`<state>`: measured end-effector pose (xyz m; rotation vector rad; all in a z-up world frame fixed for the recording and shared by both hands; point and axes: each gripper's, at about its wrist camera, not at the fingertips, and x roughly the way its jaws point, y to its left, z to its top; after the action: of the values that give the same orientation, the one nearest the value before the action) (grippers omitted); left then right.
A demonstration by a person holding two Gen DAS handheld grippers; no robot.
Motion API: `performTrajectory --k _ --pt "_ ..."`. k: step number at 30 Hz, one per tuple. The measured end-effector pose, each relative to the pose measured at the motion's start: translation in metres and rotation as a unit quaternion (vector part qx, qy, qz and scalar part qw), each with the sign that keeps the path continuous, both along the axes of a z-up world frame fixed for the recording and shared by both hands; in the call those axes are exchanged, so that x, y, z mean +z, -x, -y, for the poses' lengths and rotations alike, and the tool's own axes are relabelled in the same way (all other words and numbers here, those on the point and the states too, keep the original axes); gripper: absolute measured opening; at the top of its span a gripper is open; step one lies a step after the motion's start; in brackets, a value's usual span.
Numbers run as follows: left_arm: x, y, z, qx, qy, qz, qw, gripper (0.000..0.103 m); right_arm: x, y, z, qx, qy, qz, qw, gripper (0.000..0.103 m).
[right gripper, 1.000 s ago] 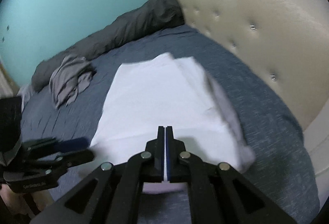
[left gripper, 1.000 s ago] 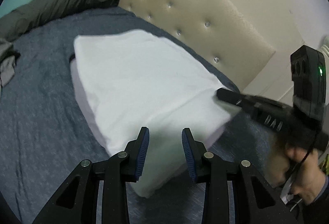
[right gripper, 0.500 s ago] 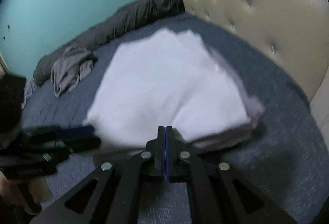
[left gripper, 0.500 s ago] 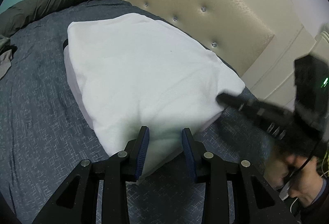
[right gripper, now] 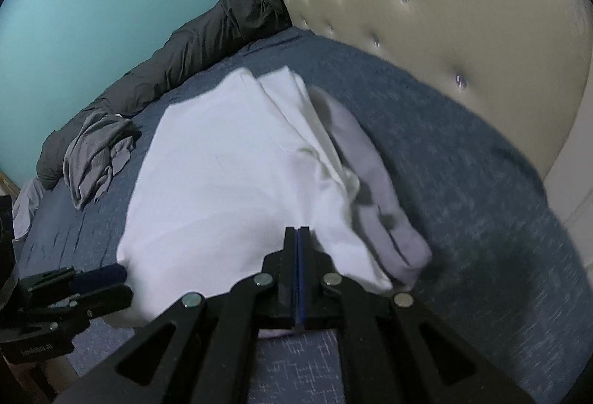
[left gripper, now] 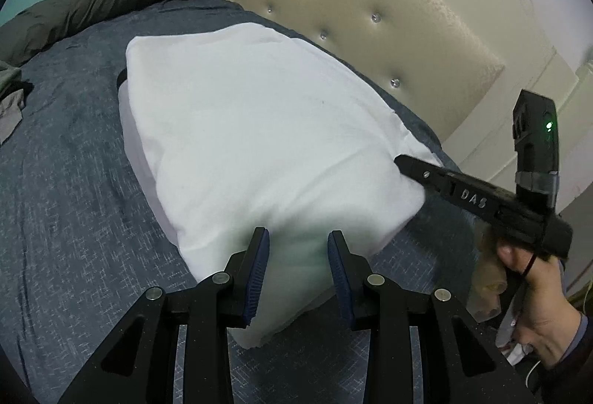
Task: Fold clothes
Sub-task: 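Open both tools and release the folded white shirt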
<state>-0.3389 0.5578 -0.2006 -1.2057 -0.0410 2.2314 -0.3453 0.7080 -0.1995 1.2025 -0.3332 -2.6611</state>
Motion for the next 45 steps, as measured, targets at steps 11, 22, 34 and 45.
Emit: performTrajectory --k 11,22,34,45 --pt "-0.003 -0.005 0.003 0.0 -0.003 0.005 1.0 0.036 -0.011 -0.003 -0.002 -0.013 0.023 0.01 1.0 0.0" --pt "0.022 -0.019 0.031 0.019 -0.004 0.002 0.9998 0.036 0.02 -0.024 -0.03 -0.073 0.022 -0.006 0.997 0.0" --pt "0.051 -0.039 0.061 0.04 -0.001 -0.011 0.9992 0.036 0.064 -0.061 -0.035 -0.086 0.01 -0.026 0.996 0.0" --pt "0.083 -0.064 0.076 0.047 -0.001 -0.031 0.9984 0.036 0.089 -0.092 -0.019 -0.094 0.016 -0.038 0.995 0.001"
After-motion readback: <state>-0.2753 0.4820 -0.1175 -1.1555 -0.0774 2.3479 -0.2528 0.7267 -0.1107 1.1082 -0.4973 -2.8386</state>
